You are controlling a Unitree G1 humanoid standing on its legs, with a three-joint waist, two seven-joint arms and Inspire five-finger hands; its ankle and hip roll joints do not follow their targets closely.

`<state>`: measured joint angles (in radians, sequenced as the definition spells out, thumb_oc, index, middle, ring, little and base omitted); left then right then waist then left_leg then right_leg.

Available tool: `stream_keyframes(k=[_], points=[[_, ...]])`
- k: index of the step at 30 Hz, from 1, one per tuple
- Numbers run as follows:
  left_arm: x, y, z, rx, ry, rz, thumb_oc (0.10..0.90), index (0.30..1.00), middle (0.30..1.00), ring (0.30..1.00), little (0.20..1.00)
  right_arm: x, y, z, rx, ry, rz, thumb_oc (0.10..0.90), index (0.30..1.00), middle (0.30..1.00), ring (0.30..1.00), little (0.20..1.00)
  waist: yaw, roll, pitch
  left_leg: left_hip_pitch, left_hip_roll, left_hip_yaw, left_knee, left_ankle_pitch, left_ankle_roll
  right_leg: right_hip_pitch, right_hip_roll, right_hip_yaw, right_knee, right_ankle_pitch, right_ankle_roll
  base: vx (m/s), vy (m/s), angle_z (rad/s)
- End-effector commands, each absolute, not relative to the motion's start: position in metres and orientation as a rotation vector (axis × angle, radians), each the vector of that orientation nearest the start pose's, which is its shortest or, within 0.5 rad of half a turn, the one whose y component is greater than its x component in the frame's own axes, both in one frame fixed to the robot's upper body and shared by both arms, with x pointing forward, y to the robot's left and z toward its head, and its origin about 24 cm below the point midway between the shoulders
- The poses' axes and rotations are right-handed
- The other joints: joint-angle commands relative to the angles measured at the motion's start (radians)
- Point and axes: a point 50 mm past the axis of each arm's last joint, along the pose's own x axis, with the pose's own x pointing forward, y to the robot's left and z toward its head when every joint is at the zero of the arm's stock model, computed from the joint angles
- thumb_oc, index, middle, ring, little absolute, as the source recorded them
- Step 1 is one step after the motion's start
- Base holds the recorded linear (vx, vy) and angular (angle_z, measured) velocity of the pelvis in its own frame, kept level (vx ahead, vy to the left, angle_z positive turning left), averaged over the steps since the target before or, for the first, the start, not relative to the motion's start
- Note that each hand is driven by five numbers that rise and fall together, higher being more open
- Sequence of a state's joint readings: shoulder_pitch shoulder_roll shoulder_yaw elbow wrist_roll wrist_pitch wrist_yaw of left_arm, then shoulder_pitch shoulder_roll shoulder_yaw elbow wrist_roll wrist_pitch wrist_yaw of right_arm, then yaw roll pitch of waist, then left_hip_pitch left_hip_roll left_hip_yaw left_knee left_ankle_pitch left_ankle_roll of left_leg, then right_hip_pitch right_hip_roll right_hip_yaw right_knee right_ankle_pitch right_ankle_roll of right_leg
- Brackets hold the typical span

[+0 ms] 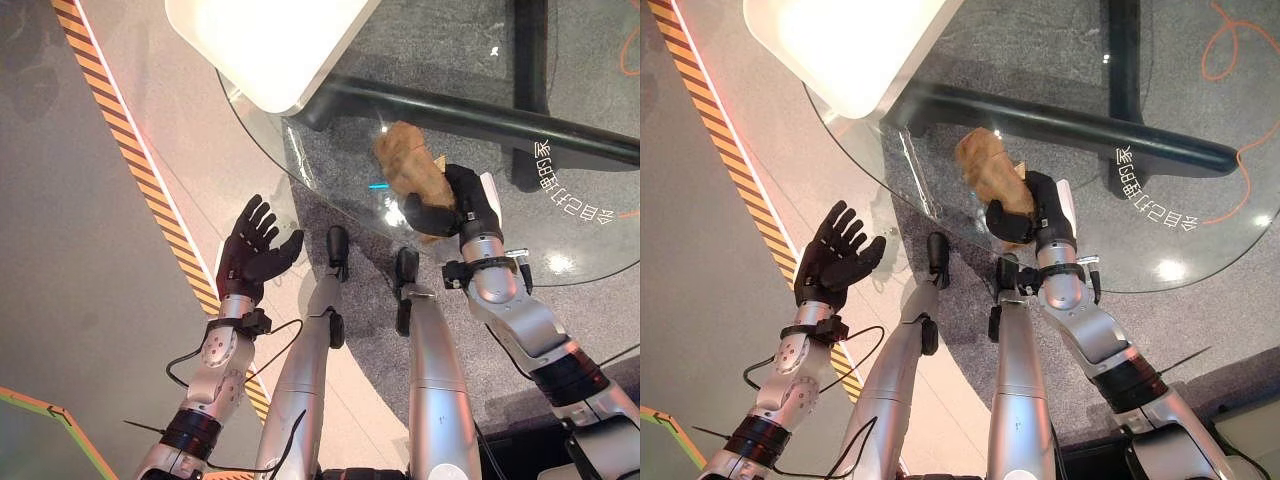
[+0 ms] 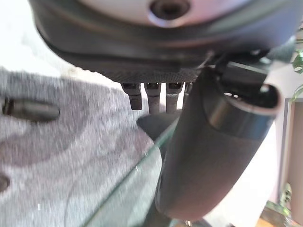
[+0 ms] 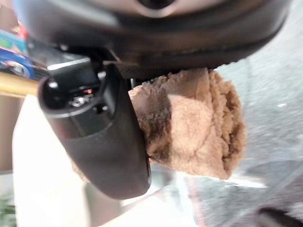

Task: Wipe the table with a cloth and put it in the basket.

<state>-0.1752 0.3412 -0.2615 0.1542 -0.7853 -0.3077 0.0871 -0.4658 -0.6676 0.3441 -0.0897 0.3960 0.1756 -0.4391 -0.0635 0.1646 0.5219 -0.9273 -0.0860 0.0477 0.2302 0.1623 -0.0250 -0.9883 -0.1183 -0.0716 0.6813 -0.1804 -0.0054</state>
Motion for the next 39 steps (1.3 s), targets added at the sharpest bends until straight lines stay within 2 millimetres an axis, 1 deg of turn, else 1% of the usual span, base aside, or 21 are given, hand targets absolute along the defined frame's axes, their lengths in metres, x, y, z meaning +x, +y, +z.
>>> stream_keyframes(k=[1,3,5,6,7,8,9,10,12,14,16,18,21,22,24,26,30,33,39], points=[[0.266,0.172,0.075,-0.532,-0.222,-0.15,0.8,0.9,0.9,0.9,0.9,0.275,-0.15,0.256,-0.166,-0.778,0.141,0.1,0.3,0.3,0.3,0.2,-0.038,0.051,-0.002,0.01,0.001,0.018,0.202,-0.161,0.021,0.002,0.039,0.057,-0.174,0.151,0.076,0.0,0.0,0.0],[0.265,0.168,0.078,-0.599,-0.223,-0.223,0.8,0.9,0.9,0.9,0.9,0.269,-0.15,0.263,-0.157,-0.806,0.182,0.1,0.3,0.3,0.3,0.2,-0.045,0.048,-0.002,0.009,0.006,0.025,0.208,-0.163,0.024,-0.001,0.035,0.057,-0.172,0.154,0.075,0.0,0.0,0.0],[0.265,0.164,0.08,-0.651,-0.23,-0.285,0.8,0.9,0.9,0.9,0.9,0.267,-0.15,0.266,-0.15,-0.816,0.201,0.1,0.3,0.3,0.3,0.2,-0.049,0.048,-0.002,0.008,0.008,0.03,0.209,-0.163,0.024,-0.003,0.033,0.056,-0.172,0.155,0.075,0.04,0.012,-0.01],[0.261,0.159,0.079,-0.696,-0.224,-0.35,0.8,0.9,0.9,0.9,0.9,0.265,-0.15,0.263,-0.139,-0.807,0.217,0.1,0.3,0.3,0.3,0.2,-0.052,0.048,-0.002,0.037,0.01,0.027,0.218,-0.193,0.02,0.024,0.031,0.057,-0.162,0.126,0.08,0.08,0.036,-0.01],[0.26,0.156,0.081,-0.727,-0.235,-0.396,0.8,0.9,0.9,0.9,0.9,0.265,-0.15,0.264,-0.132,-0.809,0.234,0.1,0.3,0.3,0.3,0.2,-0.054,0.05,-0.002,0.038,0.011,0.029,0.217,-0.193,0.021,0.025,0.03,0.057,-0.163,0.127,0.08,0.02,0.034,0.02],[0.262,0.155,0.086,-0.736,-0.252,-0.414,0.8,0.9,0.9,0.9,0.9,0.264,-0.149,0.268,-0.131,-0.825,0.242,0.1,0.3,0.3,0.3,0.2,-0.055,0.05,-0.002,0.008,0.012,0.036,0.21,-0.164,0.025,-0.004,0.028,0.055,-0.173,0.157,0.074,-0.04,0.032,0.0],[0.26,0.151,0.088,-0.766,-0.259,-0.464,0.8,0.9,0.9,0.9,0.9,0.263,-0.147,0.267,-0.123,-0.826,0.256,0.1,0.3,0.3,0.3,0.2,-0.057,0.052,-0.002,0.006,0.013,0.038,0.21,-0.163,0.026,-0.007,0.027,0.055,-0.173,0.158,0.074,0.02,0.044,-0.04],[0.256,0.144,0.085,-0.81,-0.242,-0.528,0.8,0.9,0.9,0.9,0.9,0.263,-0.146,0.262,-0.118,-0.805,0.279,0.1,0.3,0.3,0.3,0.2,-0.061,0.053,-0.002,0.037,0.011,0.032,0.214,-0.19,0.024,0.022,0.027,0.057,-0.165,0.13,0.079,0.08,0.048,-0.07],[0.256,0.14,0.086,-0.842,-0.242,-0.572,0.8,0.9,0.9,0.9,0.9,0.262,-0.144,0.26,-0.117,-0.801,0.3,0.1,0.3,0.3,0.3,0.2,-0.063,0.052,-0.002,0.036,0.011,0.032,0.211,-0.188,0.024,0.022,0.026,0.058,-0.168,0.133,0.079,0.04,0.025,-0.08],[0.255,0.133,0.088,-0.914,-0.235,-0.633,0.8,0.9,0.9,0.9,0.9,0.261,-0.136,0.258,-0.133,-0.788,0.356,0.1,0.3,0.3,0.3,0.2,-0.065,0.051,-0.002,0.031,0.013,0.035,0.207,-0.182,0.027,0.018,0.026,0.057,-0.17,0.135,0.076,0.0,0.017,-0.06],[0.257,0.128,0.09,-0.922,-0.24,-0.66,0.8,0.9,0.9,0.9,0.9,0.263,-0.13,0.256,-0.18,-0.771,0.378,0.1,0.3,0.3,0.3,0.2,-0.065,0.047,-0.002,0.025,0.018,0.038,0.209,-0.179,0.026,0.014,0.021,0.052,-0.167,0.135,0.074,-0.01,-0.001,-0.04],[0.258,0.126,0.093,-0.887,-0.248,-0.667,0.8,0.9,0.9,0.9,0.9,0.265,-0.126,0.253,-0.201,-0.748,0.408,0.1,0.3,0.3,0.3,0.2,-0.064,0.045,-0.002,0.024,0.021,0.041,0.209,-0.179,0.026,0.014,0.016,0.048,-0.168,0.134,0.073,0.0,-0.007,-0.04],[0.259,0.125,0.096,-0.884,-0.258,-0.693,0.8,0.9,0.9,0.9,0.9,0.267,-0.124,0.251,-0.236,-0.73,0.425,0.1,0.3,0.3,0.3,0.2,-0.063,0.042,-0.002,0.017,0.022,0.042,0.212,-0.176,0.025,0.011,0.013,0.046,-0.169,0.137,0.072,0.0,0.0,0.0],[0.26,0.122,0.1,-0.881,-0.272,-0.725,0.8,0.9,0.9,0.9,0.9,0.27,-0.122,0.248,-0.254,-0.713,0.425,0.1,0.3,0.3,0.3,0.2,-0.06,0.04,-0.002,0.014,0.027,0.045,0.214,-0.175,0.024,0.009,0.008,0.041,-0.167,0.137,0.072,0.0,0.0,0.0],[0.259,0.121,0.105,-0.908,-0.292,-0.779,0.8,0.9,0.9,0.9,0.9,0.274,-0.122,0.245,-0.295,-0.696,0.404,0.1,0.3,0.3,0.3,0.2,-0.058,0.039,-0.002,0.011,0.029,0.047,0.214,-0.174,0.023,0.008,0.005,0.037,-0.166,0.137,0.072,0.0,0.0,0.0],[0.258,0.119,0.11,-0.924,-0.309,-0.823,0.8,0.9,0.9,0.9,0.9,0.276,-0.121,0.244,-0.297,-0.686,0.403,0.1,0.3,0.3,0.3,0.2,-0.055,0.038,-0.002,0.009,0.032,0.048,0.213,-0.174,0.023,0.007,0.001,0.034,-0.167,0.137,0.072,0.0,0.0,0.0],[0.255,0.115,0.121,-0.991,-0.339,-0.901,0.8,0.9,0.9,0.9,0.9,0.275,-0.115,0.24,-0.295,-0.673,0.437,0.1,0.3,0.3,0.3,0.2,-0.052,0.038,-0.002,-0.002,0.032,0.045,0.216,-0.171,0.022,-0.002,-0.003,0.032,-0.161,0.139,0.072,0.0,0.0,0.0],[0.252,0.112,0.127,-1.083,-0.347,-0.951,0.8,0.9,0.9,0.9,0.9,0.273,-0.107,0.238,-0.297,-0.658,0.478,0.1,0.3,0.3,0.3,0.2,-0.049,0.038,-0.002,-0.005,0.032,0.043,0.217,-0.169,0.023,-0.007,-0.006,0.029,-0.154,0.137,0.069,0.0,0.0,0.0],[0.257,0.105,0.132,-1.167,-0.33,-0.96,0.8,0.9,0.9,0.9,0.9,0.277,-0.093,0.228,-0.345,-0.59,0.541,0.1,0.3,0.3,0.3,0.2,-0.044,0.026,-0.002,-0.001,0.034,0.039,0.21,-0.164,0.02,0.002,-0.006,0.022,-0.156,0.134,0.066,0.0,0.0,0.0]])
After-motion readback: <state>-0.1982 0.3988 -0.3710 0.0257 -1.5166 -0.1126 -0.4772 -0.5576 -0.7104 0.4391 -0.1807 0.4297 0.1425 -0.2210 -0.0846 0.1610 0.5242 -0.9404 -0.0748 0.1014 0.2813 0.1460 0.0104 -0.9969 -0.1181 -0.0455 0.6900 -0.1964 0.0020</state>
